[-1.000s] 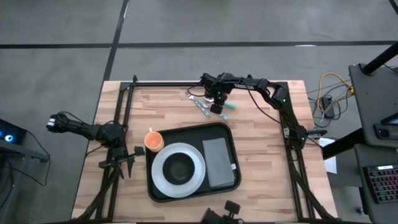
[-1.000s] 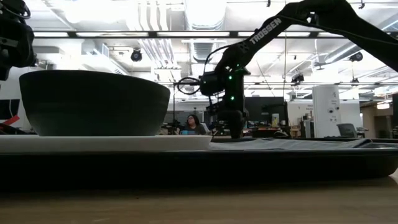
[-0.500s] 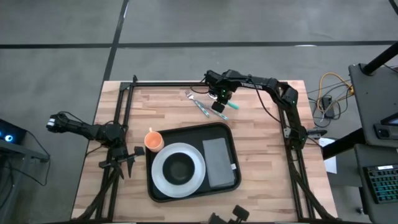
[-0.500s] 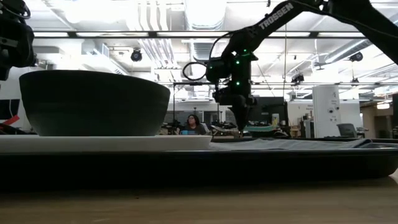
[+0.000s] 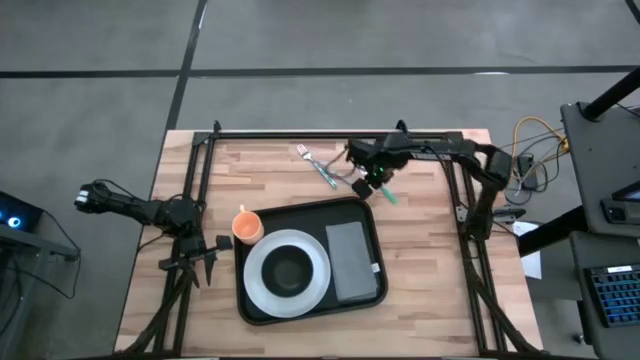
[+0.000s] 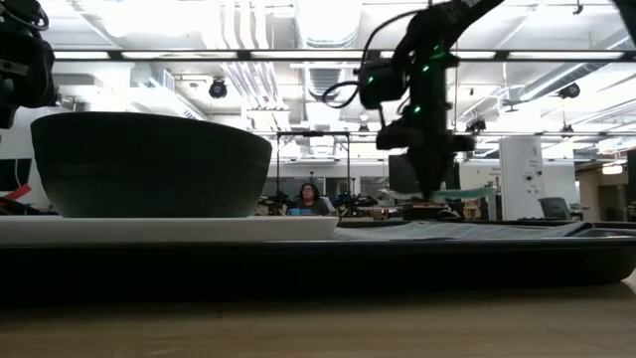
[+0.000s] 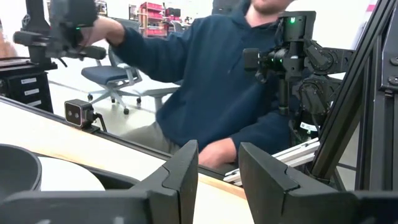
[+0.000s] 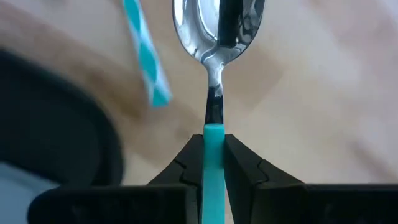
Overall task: Set up tray
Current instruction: Put the blue spoon on the gray napkin, then put the blue and white fork on the gray table napkin to the right of the blue spoon
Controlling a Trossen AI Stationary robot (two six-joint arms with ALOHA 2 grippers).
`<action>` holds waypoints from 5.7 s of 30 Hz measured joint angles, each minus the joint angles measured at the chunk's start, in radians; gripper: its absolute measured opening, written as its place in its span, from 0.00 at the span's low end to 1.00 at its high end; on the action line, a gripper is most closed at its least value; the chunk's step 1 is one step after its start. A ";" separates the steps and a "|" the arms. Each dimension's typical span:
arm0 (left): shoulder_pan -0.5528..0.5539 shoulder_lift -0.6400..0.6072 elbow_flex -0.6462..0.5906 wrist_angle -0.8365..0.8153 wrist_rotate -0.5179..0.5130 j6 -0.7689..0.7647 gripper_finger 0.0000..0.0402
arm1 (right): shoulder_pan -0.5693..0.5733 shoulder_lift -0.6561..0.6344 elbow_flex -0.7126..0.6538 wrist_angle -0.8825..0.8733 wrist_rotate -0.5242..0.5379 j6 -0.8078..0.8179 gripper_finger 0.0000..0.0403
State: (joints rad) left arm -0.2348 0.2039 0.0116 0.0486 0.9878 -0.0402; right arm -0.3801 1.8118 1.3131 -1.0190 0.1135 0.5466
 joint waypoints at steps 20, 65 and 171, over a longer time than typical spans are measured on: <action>0.000 0.000 0.000 0.000 0.000 0.000 0.24 | 0.443 0.044 0.058 0.001 -0.003 0.809 0.07; 0.000 0.000 0.000 0.000 0.000 0.000 0.24 | 0.644 0.573 0.764 -0.338 -0.065 1.129 0.07; 0.000 0.000 0.000 0.000 0.000 0.000 0.24 | 0.005 0.499 0.730 0.010 0.035 -0.226 0.38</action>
State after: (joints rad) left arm -0.2349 0.2039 0.0113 0.0486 0.9878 -0.0399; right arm -0.3751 2.3108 2.0431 -1.0088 0.1482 0.3202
